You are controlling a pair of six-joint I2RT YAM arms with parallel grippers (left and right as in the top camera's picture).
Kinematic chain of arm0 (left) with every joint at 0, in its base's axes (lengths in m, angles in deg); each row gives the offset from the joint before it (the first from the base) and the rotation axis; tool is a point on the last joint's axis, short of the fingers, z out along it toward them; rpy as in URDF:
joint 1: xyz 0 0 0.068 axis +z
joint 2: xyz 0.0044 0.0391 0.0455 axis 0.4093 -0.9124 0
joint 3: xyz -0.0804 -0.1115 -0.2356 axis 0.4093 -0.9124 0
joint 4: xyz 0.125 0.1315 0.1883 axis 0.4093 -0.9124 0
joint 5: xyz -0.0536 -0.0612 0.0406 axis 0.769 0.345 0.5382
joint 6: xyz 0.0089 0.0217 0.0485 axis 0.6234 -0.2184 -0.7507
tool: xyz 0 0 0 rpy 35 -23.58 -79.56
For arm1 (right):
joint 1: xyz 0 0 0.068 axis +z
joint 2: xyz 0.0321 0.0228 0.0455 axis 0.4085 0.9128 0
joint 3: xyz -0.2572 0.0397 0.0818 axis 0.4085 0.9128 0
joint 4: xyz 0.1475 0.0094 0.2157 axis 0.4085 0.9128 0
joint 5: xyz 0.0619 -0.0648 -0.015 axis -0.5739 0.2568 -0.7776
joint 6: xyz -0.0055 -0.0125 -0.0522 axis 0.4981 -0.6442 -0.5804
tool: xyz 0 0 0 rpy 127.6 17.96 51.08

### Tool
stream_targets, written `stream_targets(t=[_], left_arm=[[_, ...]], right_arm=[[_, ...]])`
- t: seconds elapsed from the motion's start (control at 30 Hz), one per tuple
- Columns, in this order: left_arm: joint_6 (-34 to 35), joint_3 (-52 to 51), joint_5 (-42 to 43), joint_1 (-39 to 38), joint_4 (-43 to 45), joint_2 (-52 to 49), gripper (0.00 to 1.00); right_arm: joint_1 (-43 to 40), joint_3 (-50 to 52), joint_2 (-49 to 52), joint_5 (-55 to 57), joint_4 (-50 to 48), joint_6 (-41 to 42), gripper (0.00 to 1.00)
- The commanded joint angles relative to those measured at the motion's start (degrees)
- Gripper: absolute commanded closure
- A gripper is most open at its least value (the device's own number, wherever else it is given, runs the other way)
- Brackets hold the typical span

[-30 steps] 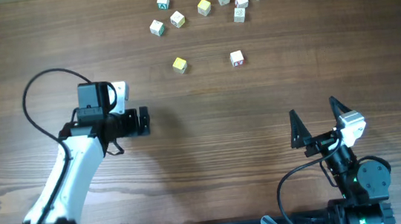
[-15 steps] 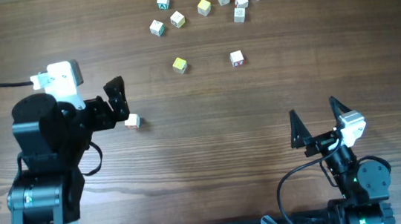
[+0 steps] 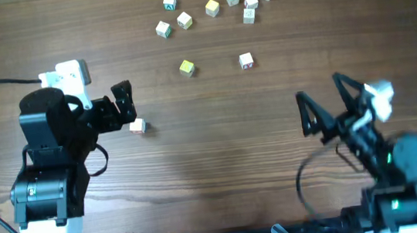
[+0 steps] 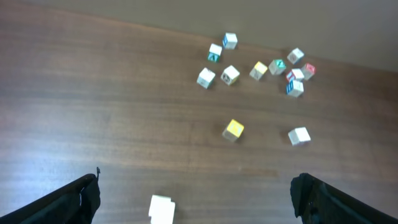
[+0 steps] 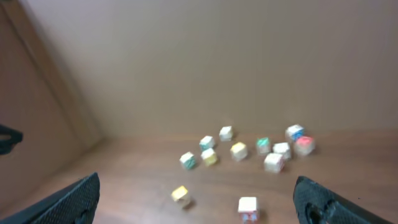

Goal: Form a tower

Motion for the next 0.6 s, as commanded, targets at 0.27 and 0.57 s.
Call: stream_targets(t=[0.27, 0.57], left_arm=[[0.13, 0.00, -3.98, 0.17, -0.57, 1.95, 0.00], [0.11, 0.00, -3.98, 0.17, -7.85, 1.92, 0.00]], right_arm=[[-0.13, -19.58, 47.98, -25.51, -5.07, 24.90, 0.00], [1.92, -23.37, 54.97, -22.03, -7.96, 23.12, 0.01]])
